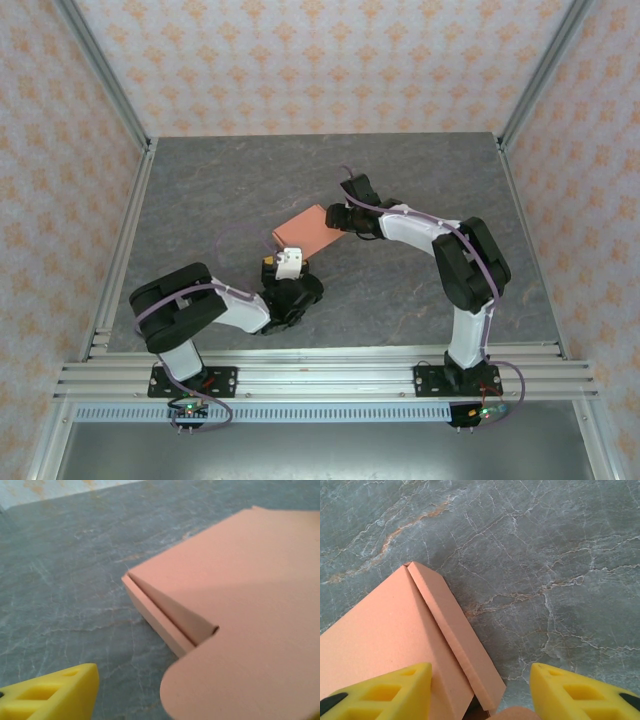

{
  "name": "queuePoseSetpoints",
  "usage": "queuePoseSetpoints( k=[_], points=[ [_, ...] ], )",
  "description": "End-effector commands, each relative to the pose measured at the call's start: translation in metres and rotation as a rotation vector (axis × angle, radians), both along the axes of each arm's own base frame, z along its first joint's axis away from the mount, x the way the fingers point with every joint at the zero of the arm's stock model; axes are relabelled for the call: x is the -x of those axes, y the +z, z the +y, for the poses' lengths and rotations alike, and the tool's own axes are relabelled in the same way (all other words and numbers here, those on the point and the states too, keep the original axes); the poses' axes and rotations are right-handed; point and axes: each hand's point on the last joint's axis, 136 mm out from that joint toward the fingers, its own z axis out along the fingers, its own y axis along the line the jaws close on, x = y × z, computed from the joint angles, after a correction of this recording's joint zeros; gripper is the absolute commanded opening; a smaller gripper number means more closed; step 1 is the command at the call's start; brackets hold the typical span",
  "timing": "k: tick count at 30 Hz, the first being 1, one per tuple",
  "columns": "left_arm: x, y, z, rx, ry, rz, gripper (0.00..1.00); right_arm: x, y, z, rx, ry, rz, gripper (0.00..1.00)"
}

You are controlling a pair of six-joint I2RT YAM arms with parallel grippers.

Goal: Fold the paper box

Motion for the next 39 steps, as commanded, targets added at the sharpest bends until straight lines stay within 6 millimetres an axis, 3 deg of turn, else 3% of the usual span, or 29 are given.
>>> queuePoseSetpoints(
  k=[1,10,15,18,22,25,31,39],
  points=[
    [0.014,-0.011,0.005,0.004,-0.035,0.077,0.67,0.006,-0.023,-0.014,0.092,-0.027,0.051,0.52],
    [0.037,-0.007,-0.004,0.074,-0.185,0.202,0.68,0.005,-0.026,-0.014,0.095,-0.03,0.053,0.52],
    [0.049,0.023,-0.008,0.161,-0.268,0.216,0.68,0.004,-0.029,-0.013,0.093,-0.027,0.054,0.52],
    [0.039,0.041,-0.001,0.261,-0.252,0.256,0.68,0.005,-0.031,-0.013,0.099,-0.023,0.052,0.51],
    [0.01,0.053,0.009,0.31,-0.209,0.301,0.67,0.005,-0.033,-0.014,0.102,-0.015,0.039,0.51],
    [-0.019,0.046,0.015,0.306,-0.157,0.344,0.67,0.004,-0.035,-0.014,0.107,-0.007,0.03,0.52],
    [-0.068,0.015,0.017,0.301,-0.1,0.405,0.67,0.003,-0.039,-0.016,0.13,0.0,0.022,0.53],
    [-0.058,-0.035,0.02,0.289,-0.075,0.497,0.65,0.007,-0.062,-0.028,0.15,-0.021,0.064,0.58]
  ],
)
